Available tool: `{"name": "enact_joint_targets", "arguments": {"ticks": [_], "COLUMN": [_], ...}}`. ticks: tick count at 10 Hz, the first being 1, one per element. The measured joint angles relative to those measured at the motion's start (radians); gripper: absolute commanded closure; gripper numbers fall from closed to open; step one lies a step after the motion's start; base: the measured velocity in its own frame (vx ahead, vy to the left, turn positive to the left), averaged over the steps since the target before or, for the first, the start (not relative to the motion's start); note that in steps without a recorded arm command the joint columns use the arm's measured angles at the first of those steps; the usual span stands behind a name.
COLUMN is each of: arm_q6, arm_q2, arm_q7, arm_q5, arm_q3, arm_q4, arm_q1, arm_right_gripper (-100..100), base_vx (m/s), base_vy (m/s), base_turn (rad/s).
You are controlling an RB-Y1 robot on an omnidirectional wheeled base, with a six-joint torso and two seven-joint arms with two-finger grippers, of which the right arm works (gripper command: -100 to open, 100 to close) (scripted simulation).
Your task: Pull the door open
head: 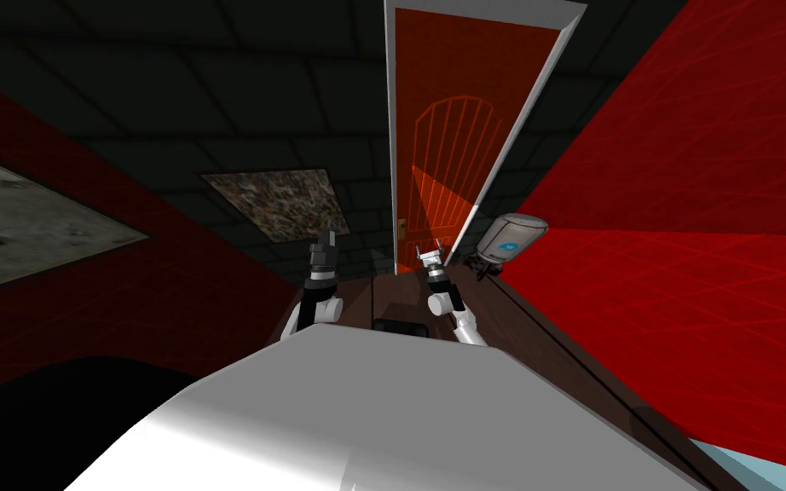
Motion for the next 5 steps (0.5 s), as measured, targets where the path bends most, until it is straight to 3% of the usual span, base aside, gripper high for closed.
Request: {"name": "enact_joint_targets", "arguments": {"ticks": [5], "arm_q6": [-0.007], "arm_q2": [-0.032], "arm_q7": [-0.12], "arm_q5": [-0.064], "arm_q3": [0.066], "arm_q4": [0.114], "arm_q1": [-0.073], "arm_right_gripper": [-100], "base_vx": [0.097], "base_vy": [0.046], "base_turn": [-0.031]}}
